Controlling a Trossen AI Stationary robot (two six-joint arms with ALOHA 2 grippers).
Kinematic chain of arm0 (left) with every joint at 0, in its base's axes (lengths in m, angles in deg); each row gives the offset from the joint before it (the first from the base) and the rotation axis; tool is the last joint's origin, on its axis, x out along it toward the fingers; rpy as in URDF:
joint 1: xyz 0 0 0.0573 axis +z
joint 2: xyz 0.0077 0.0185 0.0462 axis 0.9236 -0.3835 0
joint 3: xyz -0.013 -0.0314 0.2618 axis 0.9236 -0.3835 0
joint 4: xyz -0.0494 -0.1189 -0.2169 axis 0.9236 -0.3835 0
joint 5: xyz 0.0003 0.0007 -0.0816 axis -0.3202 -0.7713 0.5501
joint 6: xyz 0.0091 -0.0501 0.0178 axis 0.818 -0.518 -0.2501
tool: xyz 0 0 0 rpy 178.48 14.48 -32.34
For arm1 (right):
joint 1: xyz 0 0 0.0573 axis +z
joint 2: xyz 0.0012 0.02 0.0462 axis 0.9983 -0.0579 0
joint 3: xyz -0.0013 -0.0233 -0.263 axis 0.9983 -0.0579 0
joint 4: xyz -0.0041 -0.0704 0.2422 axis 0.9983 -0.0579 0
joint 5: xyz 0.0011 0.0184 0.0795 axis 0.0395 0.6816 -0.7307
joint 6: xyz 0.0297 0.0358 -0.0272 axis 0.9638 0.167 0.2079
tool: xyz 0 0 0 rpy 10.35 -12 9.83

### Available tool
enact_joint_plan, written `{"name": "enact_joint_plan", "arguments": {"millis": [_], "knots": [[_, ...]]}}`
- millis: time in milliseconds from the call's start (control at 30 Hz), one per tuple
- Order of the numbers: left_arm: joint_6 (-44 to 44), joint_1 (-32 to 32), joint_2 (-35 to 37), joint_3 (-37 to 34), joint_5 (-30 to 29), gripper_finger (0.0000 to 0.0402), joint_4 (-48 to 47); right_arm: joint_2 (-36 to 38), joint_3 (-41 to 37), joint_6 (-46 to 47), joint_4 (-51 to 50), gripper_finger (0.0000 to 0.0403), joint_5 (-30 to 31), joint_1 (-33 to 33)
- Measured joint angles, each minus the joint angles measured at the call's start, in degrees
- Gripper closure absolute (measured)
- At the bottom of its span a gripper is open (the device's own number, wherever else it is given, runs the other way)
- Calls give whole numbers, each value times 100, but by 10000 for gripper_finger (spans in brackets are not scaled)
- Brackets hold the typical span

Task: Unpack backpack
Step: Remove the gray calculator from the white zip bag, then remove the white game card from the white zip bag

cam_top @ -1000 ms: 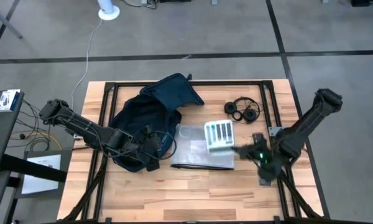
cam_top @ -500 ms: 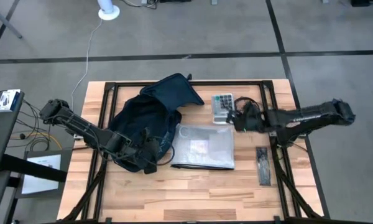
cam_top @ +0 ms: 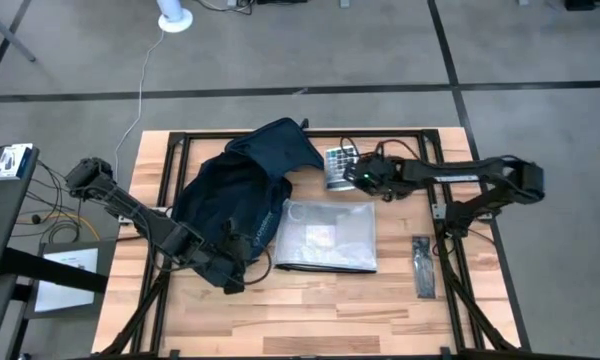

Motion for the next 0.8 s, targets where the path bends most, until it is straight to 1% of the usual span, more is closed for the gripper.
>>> {"name": "enact_joint_plan", "arguments": {"millis": [133, 233, 367, 433, 533, 633, 700, 800], "knots": [[-200, -96, 0, 0, -21, 267, -45, -551, 7, 577, 242, 376, -2, 29], [-322, -213, 0, 0, -17, 267, -162, -868, -1, 1017, 200, 360, 69, 96], [-383, -301, 0, 0, -11, 267, -223, -1018, -1, 860, 221, 325, 75, 140], [-426, -318, 0, 0, -13, 267, -253, -993, -1, 728, 229, 300, 78, 160], [-487, -322, 0, 0, -11, 267, -296, -794, -2, 396, 204, 258, 85, 156], [-493, -322, 0, 0, -11, 267, -305, -349, -2, -225, 222, 222, 85, 156], [-491, -322, 0, 0, -18, 267, -302, 45, -2, -626, 191, 206, 85, 178], [-466, -322, 0, 0, -110, 267, -303, 705, -2, -1017, 203, 192, 83, 350]]}}
